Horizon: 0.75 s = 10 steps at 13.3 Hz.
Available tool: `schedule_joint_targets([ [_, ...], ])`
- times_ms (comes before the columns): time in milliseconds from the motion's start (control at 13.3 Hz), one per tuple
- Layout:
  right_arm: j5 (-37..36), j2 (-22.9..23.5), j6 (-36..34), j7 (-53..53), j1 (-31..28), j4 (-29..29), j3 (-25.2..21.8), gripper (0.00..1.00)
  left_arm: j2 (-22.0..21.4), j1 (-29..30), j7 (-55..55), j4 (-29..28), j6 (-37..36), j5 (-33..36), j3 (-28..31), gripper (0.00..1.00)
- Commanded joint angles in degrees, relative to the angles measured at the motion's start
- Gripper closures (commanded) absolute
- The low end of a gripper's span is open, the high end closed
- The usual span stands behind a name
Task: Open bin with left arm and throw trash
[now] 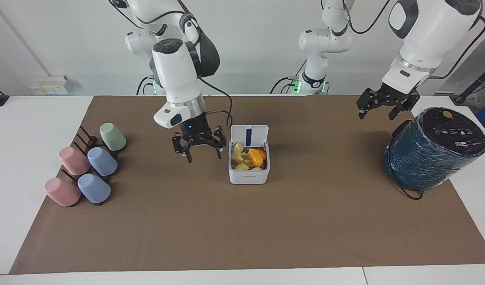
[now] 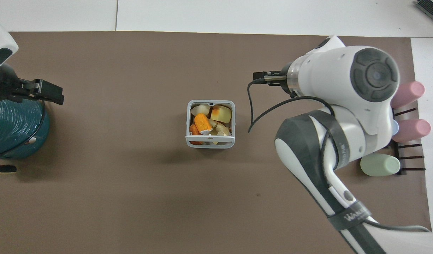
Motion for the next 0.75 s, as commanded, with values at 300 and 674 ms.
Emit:
schedule_joint_targets([
  [300, -3.03, -8.03, -15.95, -6.39, -10.01, -0.32, 0.65, 0.0, -1.71, -0.35, 0.72, -2.11, 2.42, 0.71, 0.35, 0.0],
  [674, -3.03, -11.81, -24.56, -9.72, -11.43, -0.05, -2.32, 0.0, -1.71, -0.35, 0.72, -2.11, 2.42, 0.71, 0.35, 0.0],
])
